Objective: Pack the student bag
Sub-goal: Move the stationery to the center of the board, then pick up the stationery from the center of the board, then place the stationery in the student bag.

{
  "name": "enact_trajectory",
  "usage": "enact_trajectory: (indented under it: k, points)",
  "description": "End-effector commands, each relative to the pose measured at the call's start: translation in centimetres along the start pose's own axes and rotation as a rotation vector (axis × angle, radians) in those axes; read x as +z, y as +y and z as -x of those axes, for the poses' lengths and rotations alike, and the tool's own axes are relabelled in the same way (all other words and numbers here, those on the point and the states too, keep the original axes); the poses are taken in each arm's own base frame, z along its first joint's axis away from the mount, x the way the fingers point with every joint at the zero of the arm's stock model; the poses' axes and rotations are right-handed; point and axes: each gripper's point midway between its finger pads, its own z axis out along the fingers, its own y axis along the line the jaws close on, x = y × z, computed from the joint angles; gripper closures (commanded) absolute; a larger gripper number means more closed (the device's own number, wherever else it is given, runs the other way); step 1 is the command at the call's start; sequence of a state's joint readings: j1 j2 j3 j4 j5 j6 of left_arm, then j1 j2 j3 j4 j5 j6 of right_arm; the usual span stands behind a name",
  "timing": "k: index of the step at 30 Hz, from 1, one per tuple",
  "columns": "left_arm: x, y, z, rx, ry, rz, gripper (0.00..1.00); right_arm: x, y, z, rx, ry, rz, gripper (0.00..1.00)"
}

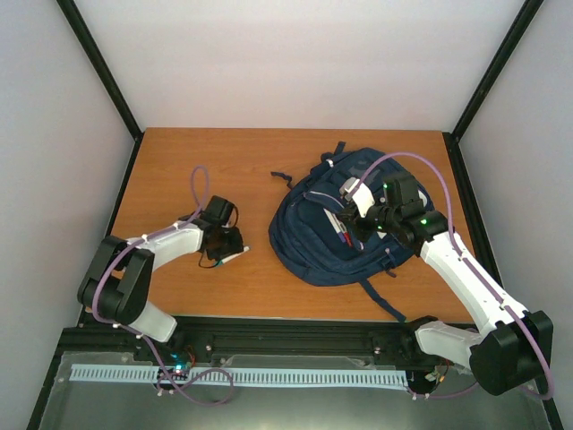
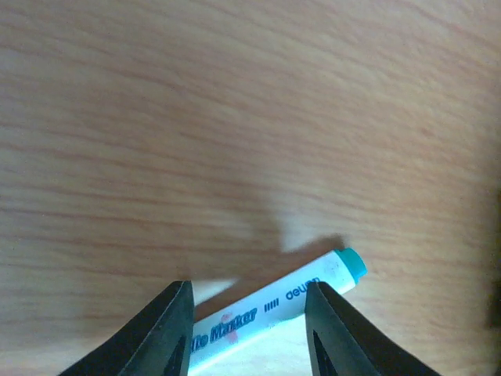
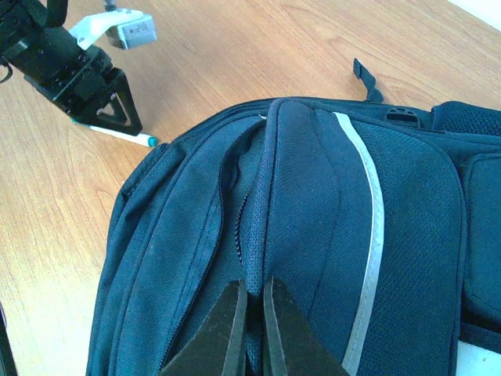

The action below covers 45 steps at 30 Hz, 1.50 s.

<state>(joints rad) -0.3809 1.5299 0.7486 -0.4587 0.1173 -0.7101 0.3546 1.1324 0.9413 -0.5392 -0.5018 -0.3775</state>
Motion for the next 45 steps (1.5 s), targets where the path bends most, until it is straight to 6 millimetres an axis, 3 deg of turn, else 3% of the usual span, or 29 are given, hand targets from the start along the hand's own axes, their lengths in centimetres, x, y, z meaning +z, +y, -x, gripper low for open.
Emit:
enact_trajectory:
  k: [1, 7, 11, 13, 15, 17, 21, 23, 26, 28, 31, 35, 39, 45]
  points:
    - [1.8, 4.3, -8.5, 0.051, 0.295, 0.214, 0.61, -0.3, 0.3, 1.5, -0.044, -0.056, 0.020, 0.97]
    - [2.1, 4.1, -10.7, 0.214, 0.320, 0.362, 0.54, -0.4, 0.3, 1.6, -0.046, -0.057, 0.019, 0.97]
    - [1.9, 3.9, -11.9, 0.285, 0.314, 0.434, 0.59, -0.4, 0.4, 1.7, -0.049, -0.060, 0.019, 0.97]
    - [1.8, 3.7, -12.2, 0.302, 0.315, 0.449, 0.65, -0.5, 0.4, 1.6, -0.048, -0.060, 0.019, 0.97]
    - [1.6, 3.3, -12.5, 0.320, 0.318, 0.454, 0.85, -0.5, 0.4, 1.7, -0.050, -0.060, 0.018, 0.97]
    - [1.3, 3.3, -12.3, 0.333, 0.312, 0.466, 0.95, -0.5, 0.4, 1.7, -0.051, -0.062, 0.019, 0.97]
    - [0.4, 3.7, -11.6, 0.369, 0.298, 0.508, 0.99, -0.6, 0.4, 1.7, -0.050, -0.061, 0.016, 0.97]
    - [-0.3, 2.8, -11.5, 0.370, 0.294, 0.471, 0.99, -0.5, 0.4, 1.7, -0.050, -0.061, 0.018, 0.97]
    - [-1.9, -1.3, -11.2, 0.348, 0.269, 0.283, 0.99, -0.5, 0.3, 1.7, -0.051, -0.061, 0.016, 0.97]
    - [-3.7, -6.0, -10.6, 0.358, 0.222, 0.063, 0.99, -0.5, 0.3, 1.7, -0.052, -0.060, 0.013, 0.97]
    - [-8.9, -13.7, -9.6, 0.427, 0.095, -0.333, 0.99, -0.4, 0.3, 1.6, -0.050, -0.058, 0.015, 0.97]
    - [-15.3, -20.7, -8.0, 0.435, -0.036, -0.687, 0.99, -0.3, 0.3, 1.5, -0.049, -0.056, 0.019, 0.97]
    - [-16.1, -24.5, -6.0, 0.306, -0.065, -0.805, 0.99, -0.4, 0.3, 1.6, -0.048, -0.059, 0.016, 0.97]
    - [-12.8, -27.0, -4.2, 0.046, -0.047, -0.902, 0.99, -0.5, 0.1, 1.6, -0.049, -0.059, 0.007, 0.97]
